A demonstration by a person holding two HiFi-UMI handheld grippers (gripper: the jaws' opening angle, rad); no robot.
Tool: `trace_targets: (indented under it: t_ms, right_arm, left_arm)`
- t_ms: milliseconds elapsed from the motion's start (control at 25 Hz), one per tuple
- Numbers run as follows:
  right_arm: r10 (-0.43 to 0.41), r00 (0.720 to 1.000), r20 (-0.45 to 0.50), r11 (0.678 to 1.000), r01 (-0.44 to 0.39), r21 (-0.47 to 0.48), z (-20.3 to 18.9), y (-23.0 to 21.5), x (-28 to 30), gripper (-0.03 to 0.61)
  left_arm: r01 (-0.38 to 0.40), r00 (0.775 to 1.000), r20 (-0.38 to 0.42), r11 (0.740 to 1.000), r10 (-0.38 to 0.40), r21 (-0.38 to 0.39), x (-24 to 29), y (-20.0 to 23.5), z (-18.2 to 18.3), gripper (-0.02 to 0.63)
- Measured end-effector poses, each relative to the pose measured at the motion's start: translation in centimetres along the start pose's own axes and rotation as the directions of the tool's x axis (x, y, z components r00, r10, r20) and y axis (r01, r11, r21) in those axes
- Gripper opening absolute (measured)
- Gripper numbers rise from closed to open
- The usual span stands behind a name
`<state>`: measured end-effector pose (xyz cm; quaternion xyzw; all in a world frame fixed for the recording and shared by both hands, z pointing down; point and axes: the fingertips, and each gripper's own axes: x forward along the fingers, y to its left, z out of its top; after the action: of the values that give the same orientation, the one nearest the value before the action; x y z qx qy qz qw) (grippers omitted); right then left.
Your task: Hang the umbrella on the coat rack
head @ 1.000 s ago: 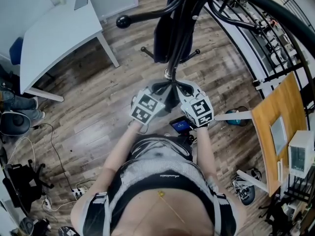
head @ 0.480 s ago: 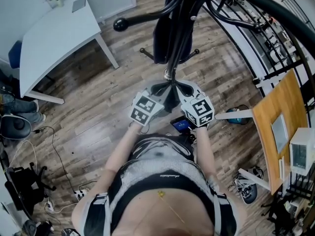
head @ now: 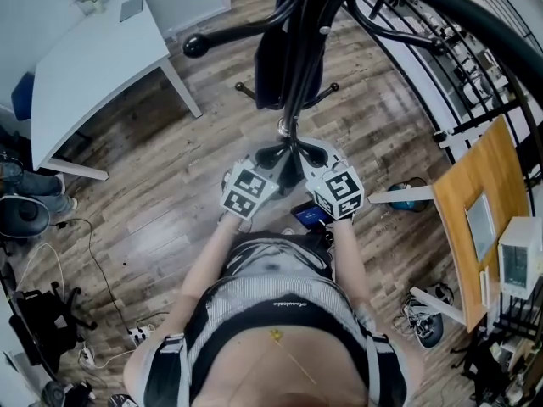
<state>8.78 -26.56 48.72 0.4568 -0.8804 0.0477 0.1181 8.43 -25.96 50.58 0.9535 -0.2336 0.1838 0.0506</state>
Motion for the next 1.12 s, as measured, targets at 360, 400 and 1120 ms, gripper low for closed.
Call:
trace_targets:
  t_ms: [360,400,1120]
  right_arm:
    - [0.008,1.000,0.025,0.998,-0.010,0.056,-0.1,-0.1,-0.6,0.052]
    - [0.006,1.000,0.024,0.999,-0.007,0.051,0.0,-0.1,-0.7,0.058]
    - [-0.025,1.000,-0.011,0.999,0.024,-0.025,0.3,0.5,-3.3,0.109]
  left_arm:
    - [0.012,0.997,0.082,0.998,-0.008,-0.058,-1.0,0.4,0.9,0.088]
    - [0.014,0.997,0.081,0.998,-0.009,-0.059,-1.1,0.5,1.0,0.097]
    - [-0.013,0.998,0.064,0.996,0.019,-0.090,-2.7,-1.5,1.3,0.163]
